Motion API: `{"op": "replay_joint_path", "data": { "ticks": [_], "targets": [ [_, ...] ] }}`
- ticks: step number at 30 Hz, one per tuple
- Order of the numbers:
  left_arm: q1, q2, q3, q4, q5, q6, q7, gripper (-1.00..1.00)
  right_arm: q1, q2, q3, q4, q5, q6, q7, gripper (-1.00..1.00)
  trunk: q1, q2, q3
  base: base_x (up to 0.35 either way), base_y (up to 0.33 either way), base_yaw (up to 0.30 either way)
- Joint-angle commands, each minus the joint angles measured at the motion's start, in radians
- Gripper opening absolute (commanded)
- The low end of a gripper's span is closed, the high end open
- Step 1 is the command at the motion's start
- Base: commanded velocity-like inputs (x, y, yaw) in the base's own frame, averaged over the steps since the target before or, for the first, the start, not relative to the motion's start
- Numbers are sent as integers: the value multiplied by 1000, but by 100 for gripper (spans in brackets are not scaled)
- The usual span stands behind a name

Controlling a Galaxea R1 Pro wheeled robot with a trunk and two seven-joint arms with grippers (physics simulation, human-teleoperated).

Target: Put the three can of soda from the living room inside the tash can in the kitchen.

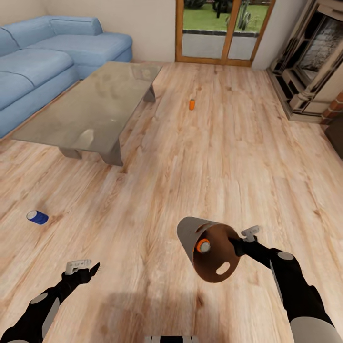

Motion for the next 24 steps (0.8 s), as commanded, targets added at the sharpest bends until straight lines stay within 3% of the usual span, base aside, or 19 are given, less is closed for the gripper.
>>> {"op": "replay_joint_path", "data": {
  "ticks": [1,6,24],
  "targets": [
    [0,0,0,0,0,0,0,100,1,-1,-5,-2,1,-9,13,-100,0,0,-1,195,130,182],
    [0,0,0,1,-1,0,1,100,6,-1,-6,-4,3,-23,74,-100,0,0,-6,200,136,177],
    [0,0,-1,-1,0,1,-1,100,7,4,-7,-5,3,-25,84,-100,0,0,-26,203,223,157]
  ]
}}
